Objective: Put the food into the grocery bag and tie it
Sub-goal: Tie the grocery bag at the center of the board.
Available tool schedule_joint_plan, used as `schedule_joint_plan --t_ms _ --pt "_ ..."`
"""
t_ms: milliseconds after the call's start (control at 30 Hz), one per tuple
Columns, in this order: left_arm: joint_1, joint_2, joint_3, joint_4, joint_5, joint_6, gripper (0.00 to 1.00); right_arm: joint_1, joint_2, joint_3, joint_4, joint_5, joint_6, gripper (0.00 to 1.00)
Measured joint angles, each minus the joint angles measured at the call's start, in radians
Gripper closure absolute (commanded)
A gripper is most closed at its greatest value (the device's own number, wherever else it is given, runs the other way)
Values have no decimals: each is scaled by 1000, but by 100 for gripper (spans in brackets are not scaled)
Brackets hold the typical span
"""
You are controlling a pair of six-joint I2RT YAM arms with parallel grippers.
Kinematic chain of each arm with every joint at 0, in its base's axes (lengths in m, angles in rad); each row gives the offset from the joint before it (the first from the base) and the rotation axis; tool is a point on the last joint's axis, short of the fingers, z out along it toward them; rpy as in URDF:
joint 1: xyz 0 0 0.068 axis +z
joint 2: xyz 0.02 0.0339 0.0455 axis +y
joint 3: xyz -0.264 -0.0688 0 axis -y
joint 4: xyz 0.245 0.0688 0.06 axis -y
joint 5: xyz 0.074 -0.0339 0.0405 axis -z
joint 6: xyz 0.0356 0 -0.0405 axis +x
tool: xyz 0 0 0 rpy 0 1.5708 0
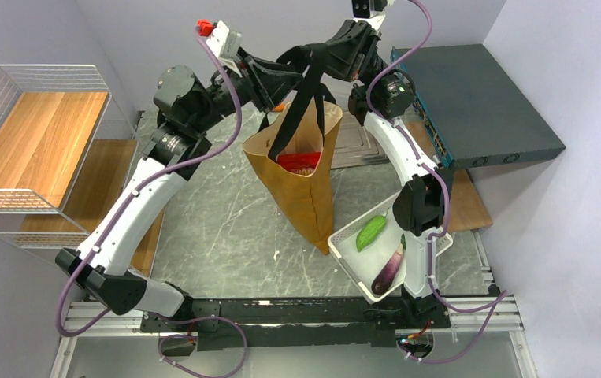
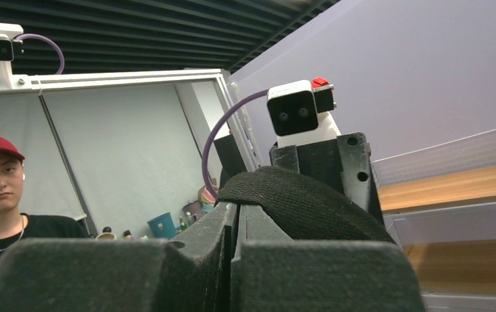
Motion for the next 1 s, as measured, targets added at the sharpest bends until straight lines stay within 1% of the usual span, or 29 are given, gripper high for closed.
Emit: schedule_joint_plan --t_ms 33,100,233,400,467,600,667,733,767,833,867,933,1000 --pt "0 -5 0 -23 -27 16 40 0 0 0 0 -1 0 100" --pt "-3 -21 0 -66 -63 55 36 0 0 0 0 -5 0 100" --pt "-19 -67 8 -151 -113 140 34 0 0 0 0 -11 0 100" --pt "-32 -116 8 -178 -145 203 34 0 0 0 0 -11 0 100" --pt "-33 -121 12 -178 -155 212 33 0 0 0 0 -11 0 100" --pt "-33 -100 37 -185 -177 241 26 0 0 0 0 -11 0 100" --pt "-32 -86 51 -199 -178 254 27 0 0 0 0 -12 0 100" --pt "-33 -66 72 -211 -176 264 37 0 0 0 0 -12 0 100" --pt "-33 -56 82 -220 -174 266 44 0 0 0 0 -12 0 100" --pt "-32 -46 86 -227 -168 265 65 -1 0 0 0 -12 0 100" --pt "-33 -44 86 -230 -167 267 83 -1 0 0 0 -12 0 100" --pt "-33 -41 85 -231 -166 264 100 -2 0 0 0 -12 0 100" --pt "-33 -41 84 -230 -167 270 100 -3 0 0 0 -12 0 100"
